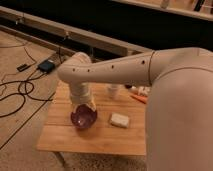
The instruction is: Place the pepper on the white sponge
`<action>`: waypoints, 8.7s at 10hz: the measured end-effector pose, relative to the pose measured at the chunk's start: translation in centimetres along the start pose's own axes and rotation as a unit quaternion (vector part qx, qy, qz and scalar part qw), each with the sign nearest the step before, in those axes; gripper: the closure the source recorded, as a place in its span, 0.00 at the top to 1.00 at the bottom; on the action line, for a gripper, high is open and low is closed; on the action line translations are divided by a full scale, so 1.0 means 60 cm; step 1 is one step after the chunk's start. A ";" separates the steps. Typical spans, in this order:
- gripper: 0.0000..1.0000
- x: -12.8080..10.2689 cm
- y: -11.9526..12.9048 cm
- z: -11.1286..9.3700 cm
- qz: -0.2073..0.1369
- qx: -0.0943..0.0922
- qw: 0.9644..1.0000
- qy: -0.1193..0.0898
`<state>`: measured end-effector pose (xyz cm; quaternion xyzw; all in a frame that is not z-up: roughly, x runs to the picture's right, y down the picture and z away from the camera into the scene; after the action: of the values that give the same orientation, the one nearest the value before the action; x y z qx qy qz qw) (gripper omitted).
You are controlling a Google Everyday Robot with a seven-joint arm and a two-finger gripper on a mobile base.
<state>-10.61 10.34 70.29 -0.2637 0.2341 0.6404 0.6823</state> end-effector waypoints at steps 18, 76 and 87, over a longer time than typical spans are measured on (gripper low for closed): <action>0.65 -0.164 -0.394 0.147 -0.141 0.068 0.986 0.054; 0.00 -0.141 -0.431 0.156 -0.354 -0.021 0.935 -0.006; 0.00 -0.061 -0.319 0.225 -0.366 -0.030 0.930 0.011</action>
<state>7.98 15.71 84.01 -0.3583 0.1091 0.3504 0.8584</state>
